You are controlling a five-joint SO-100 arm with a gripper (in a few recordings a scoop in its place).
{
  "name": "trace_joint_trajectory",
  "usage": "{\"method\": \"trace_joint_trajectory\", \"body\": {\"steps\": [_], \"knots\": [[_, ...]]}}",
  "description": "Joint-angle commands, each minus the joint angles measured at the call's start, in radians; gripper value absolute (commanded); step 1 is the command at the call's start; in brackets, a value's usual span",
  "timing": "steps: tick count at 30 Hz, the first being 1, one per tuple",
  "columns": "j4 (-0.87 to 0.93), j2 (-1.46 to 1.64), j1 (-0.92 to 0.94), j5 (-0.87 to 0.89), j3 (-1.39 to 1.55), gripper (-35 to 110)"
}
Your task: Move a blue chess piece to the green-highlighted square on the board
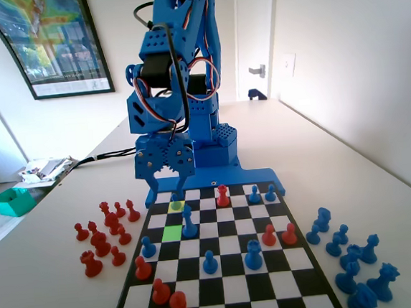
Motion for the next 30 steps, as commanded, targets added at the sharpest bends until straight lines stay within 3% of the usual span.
{"method": "trace_joint_trajectory", "body": {"steps": [1,30], "knots": [[-0.021,0.015,-0.006,0.006,0.021,16],[-0.244,-0.086,0.026,-0.057,0.169,10]]}}
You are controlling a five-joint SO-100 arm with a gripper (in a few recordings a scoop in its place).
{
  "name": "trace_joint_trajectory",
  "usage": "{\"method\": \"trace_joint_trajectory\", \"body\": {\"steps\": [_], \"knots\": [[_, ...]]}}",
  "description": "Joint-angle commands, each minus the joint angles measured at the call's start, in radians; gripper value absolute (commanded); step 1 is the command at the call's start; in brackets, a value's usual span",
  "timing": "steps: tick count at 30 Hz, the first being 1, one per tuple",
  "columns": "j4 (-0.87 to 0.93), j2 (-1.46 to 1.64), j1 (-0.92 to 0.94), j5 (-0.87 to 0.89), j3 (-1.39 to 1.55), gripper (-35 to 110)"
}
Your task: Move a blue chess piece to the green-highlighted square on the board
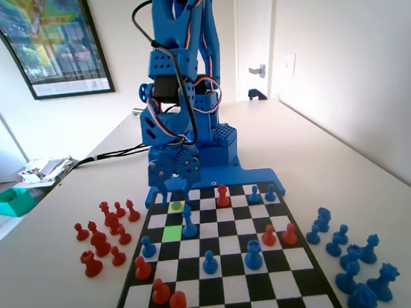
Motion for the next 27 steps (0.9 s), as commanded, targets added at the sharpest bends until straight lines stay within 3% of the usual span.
{"method": "trace_joint_trajectory", "body": {"steps": [1,10,19,27], "knots": [[-0.005,0.018,0.012,-0.015,0.003,10],[-0.028,0.012,0.009,-0.035,0.009,1],[-0.029,0.011,-0.006,-0.005,-0.012,1],[0.127,-0.029,-0.06,0.115,-0.219,1]]}}
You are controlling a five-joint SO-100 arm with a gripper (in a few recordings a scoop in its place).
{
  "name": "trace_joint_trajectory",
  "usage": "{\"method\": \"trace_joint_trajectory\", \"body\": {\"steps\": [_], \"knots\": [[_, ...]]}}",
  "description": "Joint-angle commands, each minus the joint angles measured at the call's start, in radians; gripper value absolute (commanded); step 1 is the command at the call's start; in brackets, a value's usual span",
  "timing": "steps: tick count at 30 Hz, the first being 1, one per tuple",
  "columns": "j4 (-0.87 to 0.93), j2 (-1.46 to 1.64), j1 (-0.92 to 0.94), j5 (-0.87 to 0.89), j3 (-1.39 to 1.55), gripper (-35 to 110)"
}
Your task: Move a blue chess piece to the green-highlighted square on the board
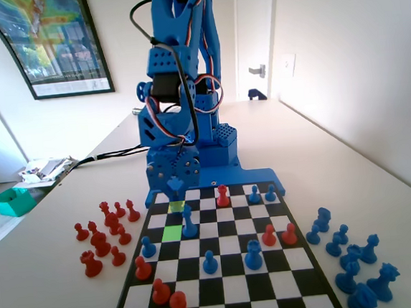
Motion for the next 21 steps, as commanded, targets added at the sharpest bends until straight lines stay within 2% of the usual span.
{"method": "trace_joint_trajectory", "body": {"steps": [1,8,21], "knots": [[0.063,-0.003,-0.014,0.04,-0.117,1],[0.089,-0.067,-0.032,0.084,-0.215,1],[0.089,-0.124,-0.023,0.055,-0.241,1]]}}
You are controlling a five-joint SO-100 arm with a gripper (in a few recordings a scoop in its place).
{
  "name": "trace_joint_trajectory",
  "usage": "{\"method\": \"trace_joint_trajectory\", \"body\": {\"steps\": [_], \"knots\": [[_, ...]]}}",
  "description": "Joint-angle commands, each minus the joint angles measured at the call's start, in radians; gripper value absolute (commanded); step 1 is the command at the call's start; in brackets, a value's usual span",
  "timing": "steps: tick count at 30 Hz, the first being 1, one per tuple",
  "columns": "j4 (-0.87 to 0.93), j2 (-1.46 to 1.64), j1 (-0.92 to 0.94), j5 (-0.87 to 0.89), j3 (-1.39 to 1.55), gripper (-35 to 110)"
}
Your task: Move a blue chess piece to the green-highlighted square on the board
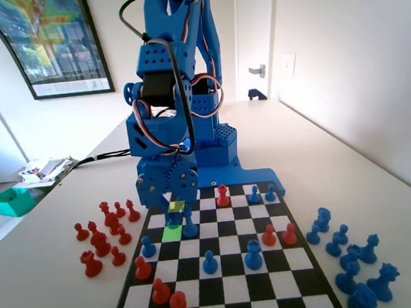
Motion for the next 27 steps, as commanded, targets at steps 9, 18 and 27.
{"method": "trace_joint_trajectory", "body": {"steps": [9,18,27], "knots": [[0.009,-0.008,0.031,-0.04,-0.049,1],[0.009,-0.035,0.034,-0.037,-0.08,1],[0.009,-0.048,0.032,-0.038,-0.089,1]]}}
